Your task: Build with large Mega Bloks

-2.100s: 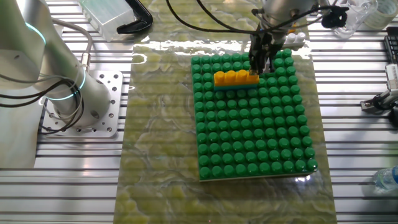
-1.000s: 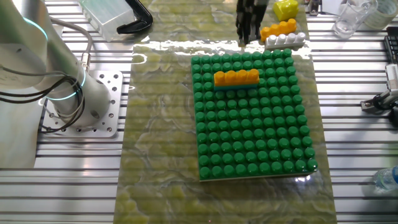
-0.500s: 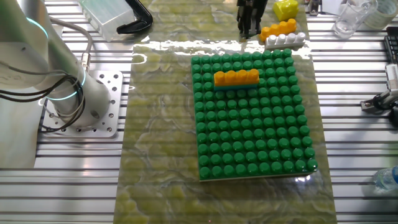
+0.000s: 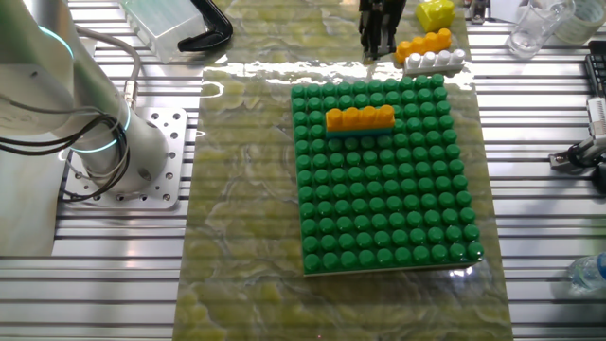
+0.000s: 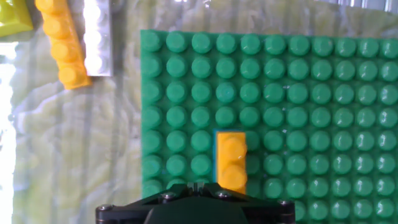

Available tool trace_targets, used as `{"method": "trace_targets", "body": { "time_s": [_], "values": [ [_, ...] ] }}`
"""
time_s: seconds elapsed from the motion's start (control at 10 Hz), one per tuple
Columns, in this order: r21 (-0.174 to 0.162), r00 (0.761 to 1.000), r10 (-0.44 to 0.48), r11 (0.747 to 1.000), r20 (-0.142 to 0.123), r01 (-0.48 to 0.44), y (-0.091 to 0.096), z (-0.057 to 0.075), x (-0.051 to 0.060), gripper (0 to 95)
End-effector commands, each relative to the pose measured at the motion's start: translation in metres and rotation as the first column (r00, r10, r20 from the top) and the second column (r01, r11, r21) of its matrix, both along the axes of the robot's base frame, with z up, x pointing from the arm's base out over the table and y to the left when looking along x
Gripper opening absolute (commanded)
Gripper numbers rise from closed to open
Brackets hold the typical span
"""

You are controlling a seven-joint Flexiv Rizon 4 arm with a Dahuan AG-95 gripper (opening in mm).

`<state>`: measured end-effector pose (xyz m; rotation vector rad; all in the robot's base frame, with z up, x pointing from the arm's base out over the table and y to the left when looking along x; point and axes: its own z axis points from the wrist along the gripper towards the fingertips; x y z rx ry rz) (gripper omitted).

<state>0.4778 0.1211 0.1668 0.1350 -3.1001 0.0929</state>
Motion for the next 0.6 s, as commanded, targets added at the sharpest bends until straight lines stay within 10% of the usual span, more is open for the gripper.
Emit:
{"method": "trace_targets", "body": {
  "time_s": [0.1,0.2,0.3,0.6],
  "values": [
    [0.006,1.0,-0.001,1.0,0.025,0.001,-0.0008,0.0006,-0.0009,0.0],
    [0.002,0.999,0.035,0.999,0.011,-0.035,-0.0008,0.0006,-0.0009,0.0],
    [0.096,0.999,0.015,0.995,0.033,-0.019,-0.0008,0.0006,-0.0009,0.0],
    [0.07,1.0,-0.018,0.997,-0.013,0.019,-0.0008,0.0006,-0.0009,0.0]
  ]
}}
